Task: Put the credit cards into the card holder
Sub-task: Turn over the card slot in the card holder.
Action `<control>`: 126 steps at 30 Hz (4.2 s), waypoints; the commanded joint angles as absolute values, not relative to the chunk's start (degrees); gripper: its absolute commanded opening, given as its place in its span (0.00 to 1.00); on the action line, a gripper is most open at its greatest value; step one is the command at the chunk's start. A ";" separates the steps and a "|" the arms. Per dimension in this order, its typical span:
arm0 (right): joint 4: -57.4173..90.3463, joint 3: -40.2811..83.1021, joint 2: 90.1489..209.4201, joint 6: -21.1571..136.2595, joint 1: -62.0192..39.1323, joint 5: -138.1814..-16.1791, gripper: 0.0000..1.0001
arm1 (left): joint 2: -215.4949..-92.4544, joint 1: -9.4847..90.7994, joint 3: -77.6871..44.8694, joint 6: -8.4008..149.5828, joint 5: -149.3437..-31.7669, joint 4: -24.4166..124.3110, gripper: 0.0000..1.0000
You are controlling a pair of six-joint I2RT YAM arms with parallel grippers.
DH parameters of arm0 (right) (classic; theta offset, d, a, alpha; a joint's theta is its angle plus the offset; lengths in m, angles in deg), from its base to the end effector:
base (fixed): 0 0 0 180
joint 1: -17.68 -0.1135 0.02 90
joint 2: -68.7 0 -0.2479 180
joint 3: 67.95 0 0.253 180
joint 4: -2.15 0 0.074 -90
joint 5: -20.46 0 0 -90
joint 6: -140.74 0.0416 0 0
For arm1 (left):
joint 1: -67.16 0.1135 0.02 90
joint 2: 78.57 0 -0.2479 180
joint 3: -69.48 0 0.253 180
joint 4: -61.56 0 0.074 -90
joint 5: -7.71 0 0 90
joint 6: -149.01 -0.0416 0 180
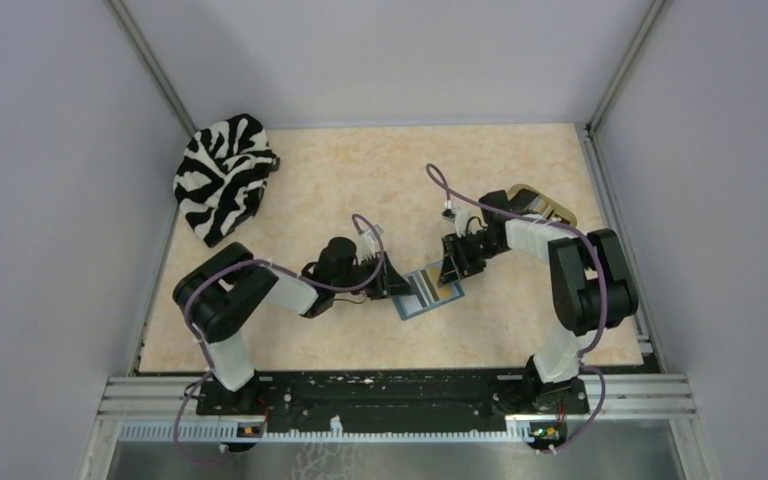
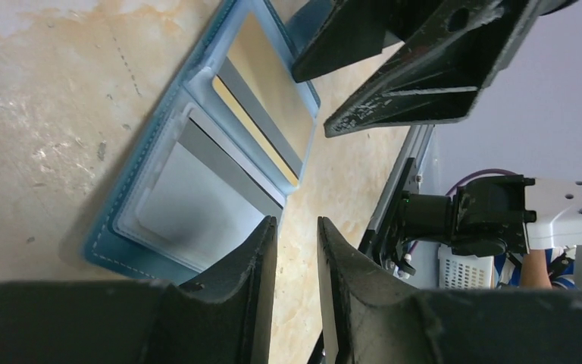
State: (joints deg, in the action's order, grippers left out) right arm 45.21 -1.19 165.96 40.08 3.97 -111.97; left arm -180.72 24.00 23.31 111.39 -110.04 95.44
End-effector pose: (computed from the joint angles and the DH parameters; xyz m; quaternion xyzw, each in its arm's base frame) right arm 0.2838 0.0981 0.1306 -0.2453 0.8909 0.3616 0.1237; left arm 0.2175 -0.2306 0.1045 0.0688 0.8135 -0.5352 0.2171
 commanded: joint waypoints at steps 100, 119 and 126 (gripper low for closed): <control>39.99 -0.74 167.94 52.42 8.10 -112.00 0.45 | -185.63 23.91 10.56 103.65 -107.62 77.47 0.14; 40.35 -0.64 167.71 51.97 8.10 -111.80 0.45 | -187.90 23.91 3.26 101.32 -109.44 73.18 0.09; 40.57 -0.35 167.47 51.79 8.10 -112.25 0.47 | -190.69 23.91 2.76 100.94 -109.40 71.90 0.08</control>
State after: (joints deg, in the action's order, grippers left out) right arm 39.94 -1.84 168.88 53.74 8.16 -115.71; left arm -188.19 24.02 3.82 102.23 -108.71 73.69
